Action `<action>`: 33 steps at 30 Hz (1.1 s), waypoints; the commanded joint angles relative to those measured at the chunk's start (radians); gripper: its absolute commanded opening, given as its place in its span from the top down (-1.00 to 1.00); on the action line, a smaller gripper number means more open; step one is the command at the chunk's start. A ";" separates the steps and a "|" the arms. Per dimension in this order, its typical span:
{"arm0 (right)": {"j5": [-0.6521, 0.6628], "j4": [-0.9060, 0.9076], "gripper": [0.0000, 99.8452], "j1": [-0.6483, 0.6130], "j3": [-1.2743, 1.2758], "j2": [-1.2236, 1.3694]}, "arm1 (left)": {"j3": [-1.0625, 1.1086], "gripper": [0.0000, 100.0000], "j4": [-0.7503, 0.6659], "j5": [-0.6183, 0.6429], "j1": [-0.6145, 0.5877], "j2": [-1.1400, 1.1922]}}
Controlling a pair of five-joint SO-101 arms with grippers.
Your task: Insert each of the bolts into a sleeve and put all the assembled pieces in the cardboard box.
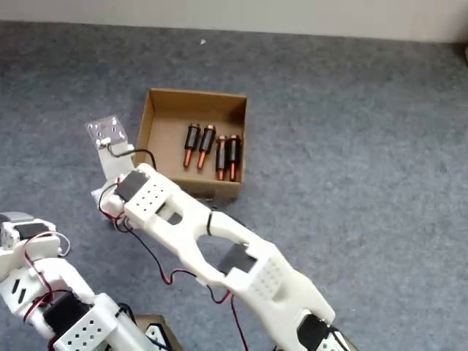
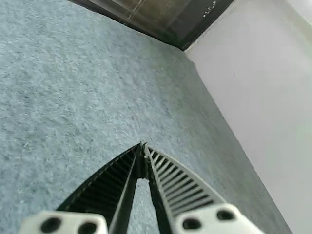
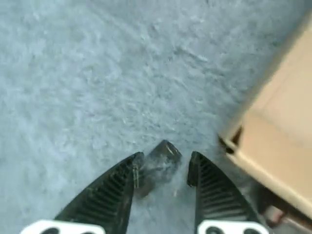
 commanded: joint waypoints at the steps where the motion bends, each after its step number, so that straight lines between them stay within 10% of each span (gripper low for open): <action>1: -0.029 -0.010 0.72 -0.019 -0.133 0.062 | -0.015 0.98 -0.021 0.002 -0.019 -0.008; 18: 0.026 0.515 0.75 0.015 -0.437 0.208 | -0.008 0.98 -0.021 0.002 -0.015 -0.008; 33: 0.133 0.493 0.96 0.088 -0.507 0.217 | -0.008 0.98 -0.021 0.002 -0.013 -0.008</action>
